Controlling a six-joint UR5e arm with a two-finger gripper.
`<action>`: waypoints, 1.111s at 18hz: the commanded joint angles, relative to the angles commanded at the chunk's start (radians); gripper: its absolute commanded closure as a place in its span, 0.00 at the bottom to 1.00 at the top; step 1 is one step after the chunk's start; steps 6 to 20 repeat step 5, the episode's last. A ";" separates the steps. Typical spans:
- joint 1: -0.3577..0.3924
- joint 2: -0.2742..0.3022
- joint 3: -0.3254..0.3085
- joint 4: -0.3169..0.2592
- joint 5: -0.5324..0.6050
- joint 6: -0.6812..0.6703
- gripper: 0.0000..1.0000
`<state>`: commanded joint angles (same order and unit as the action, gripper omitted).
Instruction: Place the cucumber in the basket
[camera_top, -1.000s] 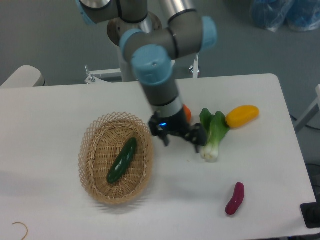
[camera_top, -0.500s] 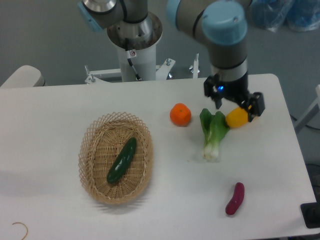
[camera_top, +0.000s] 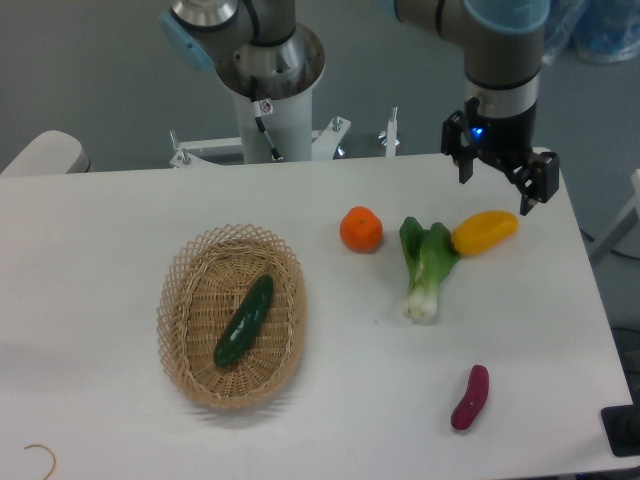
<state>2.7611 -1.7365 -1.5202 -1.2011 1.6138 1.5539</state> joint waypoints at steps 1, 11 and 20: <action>0.014 0.000 0.000 0.000 0.000 0.014 0.00; 0.034 -0.002 -0.002 0.002 -0.003 0.043 0.00; 0.034 -0.002 -0.002 0.002 -0.003 0.043 0.00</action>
